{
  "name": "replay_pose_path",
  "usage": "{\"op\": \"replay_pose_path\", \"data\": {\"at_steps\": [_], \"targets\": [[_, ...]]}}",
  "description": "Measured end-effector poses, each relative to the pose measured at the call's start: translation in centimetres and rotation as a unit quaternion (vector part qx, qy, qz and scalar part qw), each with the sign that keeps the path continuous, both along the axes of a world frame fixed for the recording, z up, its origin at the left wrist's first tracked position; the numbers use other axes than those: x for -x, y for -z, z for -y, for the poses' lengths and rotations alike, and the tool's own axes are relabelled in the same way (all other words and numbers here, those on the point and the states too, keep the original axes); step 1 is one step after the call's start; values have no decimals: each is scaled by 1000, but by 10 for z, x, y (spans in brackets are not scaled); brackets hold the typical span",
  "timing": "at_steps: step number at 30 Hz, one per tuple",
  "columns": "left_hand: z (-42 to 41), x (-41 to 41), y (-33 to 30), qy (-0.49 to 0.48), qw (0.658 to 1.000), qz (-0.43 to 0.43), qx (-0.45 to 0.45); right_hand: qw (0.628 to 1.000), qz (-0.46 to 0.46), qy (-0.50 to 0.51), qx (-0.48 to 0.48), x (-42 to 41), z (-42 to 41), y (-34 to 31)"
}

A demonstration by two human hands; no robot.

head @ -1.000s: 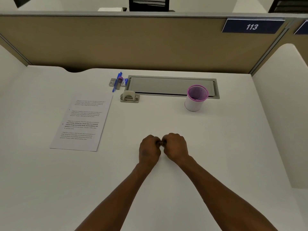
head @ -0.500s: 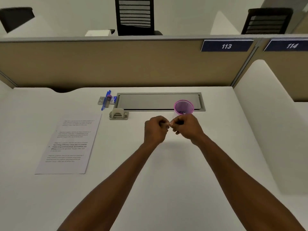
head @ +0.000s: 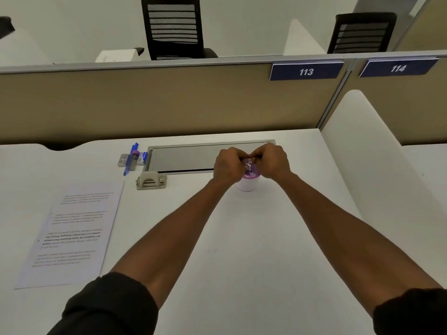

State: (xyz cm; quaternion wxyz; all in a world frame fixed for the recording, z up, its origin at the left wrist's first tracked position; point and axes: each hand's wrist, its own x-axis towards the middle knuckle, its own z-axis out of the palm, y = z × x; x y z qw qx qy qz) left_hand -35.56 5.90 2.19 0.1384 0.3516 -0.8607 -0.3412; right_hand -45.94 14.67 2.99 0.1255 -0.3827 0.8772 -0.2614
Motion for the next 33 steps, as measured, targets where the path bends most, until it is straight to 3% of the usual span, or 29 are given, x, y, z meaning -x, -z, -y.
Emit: {"op": "replay_pose_path", "data": {"at_steps": [5,9,15,21,25,29,31,33], "targets": [[2,-1,8,16,999,3,51,997,-73,-25,-8,-3,0,6],[2,-1,9,-16,999,-32,31,997,-82,-8,-2,-3,0,7],[1,-7,13,-19,996,-78,23,989,-106,-71,-72,-3,2,5],[-3,-22,19,-80,980,-175,-48,990,-131,-37,-33,-9,0,8],[-1,-54,28,-119,969,-212,-46,993,-110,-47,20,-16,-6,3],[0,-116,53,-157,964,-213,-1,982,-33,-23,182,-55,-32,5],[-1,-151,73,-148,974,-171,35,977,50,-36,203,-89,-47,23],[-4,-183,96,-121,989,-66,55,973,118,-73,184,-125,-62,48]]}}
